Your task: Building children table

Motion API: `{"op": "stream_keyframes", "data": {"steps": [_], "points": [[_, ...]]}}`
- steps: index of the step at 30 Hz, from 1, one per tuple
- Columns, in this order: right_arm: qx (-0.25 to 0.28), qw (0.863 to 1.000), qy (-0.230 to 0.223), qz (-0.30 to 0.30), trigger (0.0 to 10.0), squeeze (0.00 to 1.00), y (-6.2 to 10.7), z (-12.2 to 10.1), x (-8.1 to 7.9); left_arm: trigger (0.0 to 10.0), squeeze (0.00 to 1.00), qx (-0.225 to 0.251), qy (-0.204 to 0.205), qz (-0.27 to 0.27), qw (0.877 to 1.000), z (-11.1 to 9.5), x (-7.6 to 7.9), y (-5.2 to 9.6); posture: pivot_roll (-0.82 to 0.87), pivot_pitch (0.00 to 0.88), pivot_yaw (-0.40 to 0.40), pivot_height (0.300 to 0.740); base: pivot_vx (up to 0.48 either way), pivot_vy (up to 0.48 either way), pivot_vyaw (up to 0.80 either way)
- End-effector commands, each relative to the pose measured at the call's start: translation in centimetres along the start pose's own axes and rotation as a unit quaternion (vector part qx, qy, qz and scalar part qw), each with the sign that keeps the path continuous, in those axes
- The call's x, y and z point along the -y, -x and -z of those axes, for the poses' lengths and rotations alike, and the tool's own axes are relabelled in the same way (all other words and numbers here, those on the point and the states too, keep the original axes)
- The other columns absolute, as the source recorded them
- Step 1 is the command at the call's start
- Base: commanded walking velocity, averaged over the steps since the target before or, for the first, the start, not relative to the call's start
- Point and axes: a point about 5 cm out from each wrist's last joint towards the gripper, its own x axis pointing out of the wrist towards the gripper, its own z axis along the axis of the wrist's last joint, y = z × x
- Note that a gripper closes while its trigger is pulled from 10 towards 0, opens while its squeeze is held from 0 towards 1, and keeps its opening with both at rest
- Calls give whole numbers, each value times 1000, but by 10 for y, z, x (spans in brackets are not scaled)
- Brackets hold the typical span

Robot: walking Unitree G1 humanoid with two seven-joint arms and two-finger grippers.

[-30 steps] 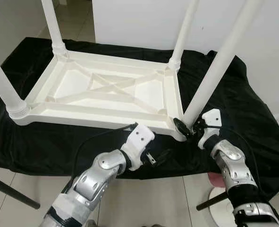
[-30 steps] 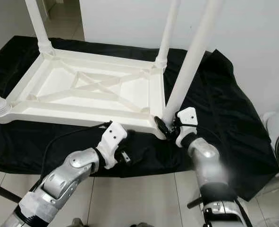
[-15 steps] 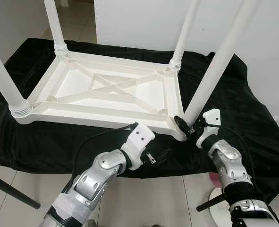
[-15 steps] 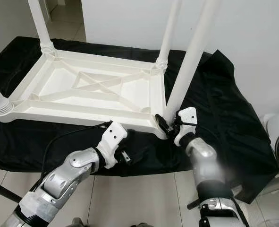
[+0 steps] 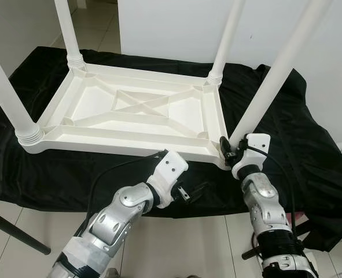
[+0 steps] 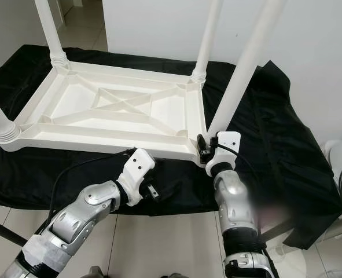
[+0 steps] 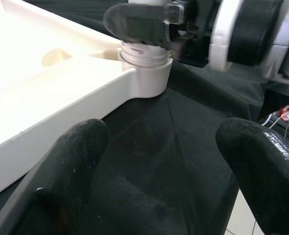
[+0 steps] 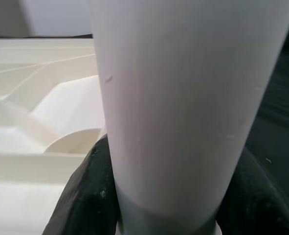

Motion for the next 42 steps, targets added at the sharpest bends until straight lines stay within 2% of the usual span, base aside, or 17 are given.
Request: {"op": "stream_keyframes", "data": {"steps": [1,2,4,6,10,13,14,15,16,24,25,32,33,35,38,41,42], "points": [[-15,996,-25,88,10000,0,3,7,6,10000,0,-1,3,39,999,1,7,0,-25,94,-59,740,0,0,0],[-15,996,-25,88,10000,0,3,7,6,10000,0,-1,3,39,999,1,7,0,-25,94,-59,740,0,0,0],[-24,989,-30,141,10000,0,3,8,-1,10000,0,0,4,41,999,0,9,-1,-23,92,-58,740,0,0,0],[-27,987,-31,158,10000,0,2,6,-9,10000,0,2,6,42,999,0,10,-2,-24,91,-58,740,0,0,0],[-29,988,-17,149,10000,0,0,4,-13,10000,0,2,7,41,999,0,11,-3,-23,89,-63,740,0,0,0],[-20,990,-25,137,10000,20,1,3,-12,10000,0,4,8,39,999,-1,10,-3,-21,90,-67,740,0,0,0],[-14,991,-19,131,10000,251,1,2,-11,10000,0,4,8,38,999,-1,9,-3,-20,90,-70,740,0,0,0],[-14,991,-19,131,10000,251,1,2,-11,10000,0,4,8,38,999,-1,9,-3,-20,90,-70,740,0,0,0],[-8,992,-27,123,10000,1000,2,1,-11,10000,0,5,8,37,999,-2,10,-3,-19,91,-72,740,0,0,0],[21,996,-14,87,10000,1000,11,-4,-11,10000,0,5,11,34,999,0,11,-2,-24,99,-76,740,0,0,0],[21,996,-4,83,10000,0,14,-3,-9,10000,0,5,12,34,999,0,11,-2,-24,100,-77,740,0,0,0],[17,998,14,66,10000,0,31,3,-2,10000,0,2,11,28,1000,2,7,1,-30,107,-79,740,0,0,0],[7,998,21,56,10000,0,42,9,2,10000,0,2,7,18,1000,1,1,3,-36,111,-80,740,0,0,0],[4,998,23,51,10000,0,46,11,3,10000,0,3,7,14,1000,0,-2,4,-36,111,-80,740,0,0,0],[-9,999,32,42,10000,0,59,19,8,10000,0,3,-8,-8,1000,-2,-16,7,-39,109,-79,740,0,0,0],[-11,999,28,33,10000,0,63,20,9,10000,0,1,-17,-19,1000,-3,-23,7,-41,106,-77,740,0,0,0],[-6,999,23,27,0,0,64,19,8,10000,0,6,-22,-30,999,-5,-30,7,-43,104,-74,740,0,0,0]]}}
